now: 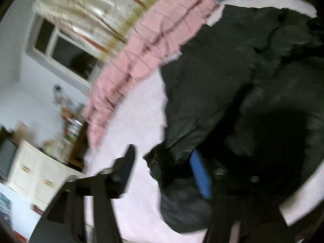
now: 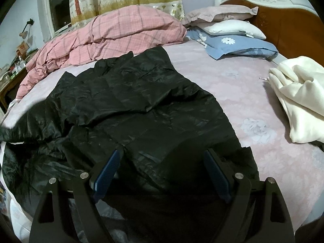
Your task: Fold large clothes
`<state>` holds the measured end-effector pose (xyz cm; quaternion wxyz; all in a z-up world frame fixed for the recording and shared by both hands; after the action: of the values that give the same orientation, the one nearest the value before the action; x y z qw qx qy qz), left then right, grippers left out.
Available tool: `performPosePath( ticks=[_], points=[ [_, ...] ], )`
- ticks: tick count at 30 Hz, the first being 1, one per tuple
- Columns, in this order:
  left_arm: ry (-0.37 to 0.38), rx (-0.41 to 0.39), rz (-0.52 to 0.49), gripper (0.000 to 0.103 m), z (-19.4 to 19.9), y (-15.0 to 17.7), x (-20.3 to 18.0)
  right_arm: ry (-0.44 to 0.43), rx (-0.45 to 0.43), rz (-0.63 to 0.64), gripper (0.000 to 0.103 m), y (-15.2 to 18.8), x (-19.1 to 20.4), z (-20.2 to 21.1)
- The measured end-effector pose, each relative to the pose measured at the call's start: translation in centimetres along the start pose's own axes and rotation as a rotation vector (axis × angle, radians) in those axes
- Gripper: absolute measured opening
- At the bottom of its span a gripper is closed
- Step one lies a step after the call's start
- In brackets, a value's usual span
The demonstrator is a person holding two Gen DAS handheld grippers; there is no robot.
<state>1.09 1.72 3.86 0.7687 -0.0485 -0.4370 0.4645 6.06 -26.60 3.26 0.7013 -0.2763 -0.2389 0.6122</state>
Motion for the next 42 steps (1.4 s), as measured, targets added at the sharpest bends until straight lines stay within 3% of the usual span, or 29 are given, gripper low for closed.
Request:
performPosePath(
  ticks=[1, 4, 9, 10, 12, 13, 15, 16, 19, 21, 24, 27, 31, 35, 37, 39, 42],
  points=[
    [0.049, 0.007, 0.034, 0.075, 0.1, 0.4, 0.0, -0.007, -0.004, -0.005, 0.086, -0.1, -0.1, 0.2],
    [0.198, -0.005, 0.113, 0.077, 0.6, 0.5, 0.1, -0.057, -0.008, -0.024, 0.086, -0.3, -0.4, 0.8],
    [0.341, -0.147, 0.228, 0.085, 3.0, -2.1, 1.5, -0.183, -0.008, -0.112, 0.086, -2.0, -2.3, 2.1],
    [0.355, -0.166, 0.255, 0.085, 2.9, -2.9, 1.8, -0.201, -0.013, -0.127, 0.086, -2.7, -2.7, 2.4],
    [0.302, -0.168, 0.281, 0.085, 2.2, -4.4, 2.2, -0.253, -0.030, -0.132, 0.086, -4.6, -3.0, 2.9],
    [0.268, -0.168, 0.289, 0.085, 1.6, -5.2, 2.3, -0.308, -0.023, -0.116, 0.086, -5.6, -2.8, 2.9],
    [0.279, -0.163, 0.341, 0.085, -0.2, -6.7, 3.0, -0.472, 0.059, -0.033, 0.085, -7.4, -1.4, 1.5],
    [0.309, -0.147, 0.384, 0.085, -1.2, -7.2, 3.4, -0.510, 0.109, 0.025, 0.072, -8.3, -0.3, 0.5],
    [0.358, -0.108, 0.494, 0.085, -4.4, -8.4, 4.6, -0.297, 0.103, 0.240, 0.039, -10.9, 3.6, -1.8],
    [0.340, -0.087, 0.519, 0.085, -6.2, -9.2, 4.8, -0.316, 0.115, 0.328, 0.026, -12.8, 6.1, -3.8],
    [0.329, -0.073, 0.507, 0.085, -8.1, -10.4, 4.4, -0.360, 0.158, 0.287, 0.015, -16.0, 8.1, -8.2],
    [0.330, -0.070, 0.498, 0.085, -9.2, -11.1, 4.4, -0.335, 0.227, 0.303, 0.013, -17.9, 9.6, -14.4],
    [0.384, -0.043, 0.469, 0.085, -10.6, -11.1, 3.8, -0.083, 0.333, 0.286, 0.004, -18.4, 7.7, -22.6],
    [0.382, 0.027, 0.437, 0.085, -12.8, -10.3, 2.6, 0.061, 0.313, 0.221, 0.000, -19.1, 3.0, -24.8],
    [0.384, 0.074, 0.437, 0.085, -14.0, -9.6, 2.0, 0.026, 0.323, 0.159, 0.000, -19.6, 1.2, -25.0],
    [0.433, 0.113, 0.451, 0.080, -15.2, -8.8, 1.4, -0.039, 0.332, 0.182, 0.000, -19.6, 0.8, -24.4],
    [0.471, 0.135, 0.494, 0.076, -15.7, -8.1, 1.7, -0.013, 0.274, 0.254, 0.000, -19.3, 0.5, -21.7]
  ],
)
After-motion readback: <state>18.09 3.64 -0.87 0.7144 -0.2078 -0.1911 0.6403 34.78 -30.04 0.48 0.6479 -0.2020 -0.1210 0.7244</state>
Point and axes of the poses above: each gripper's, at about its wrist camera, not at the fingertips, and z roughly against the way its jaws point, x to its left, y to its underside, the point moved 1 cm from there along -z, roughly the way its jaws point, and after that the axes turned 6 degrees about y, right-handed, at the moved point
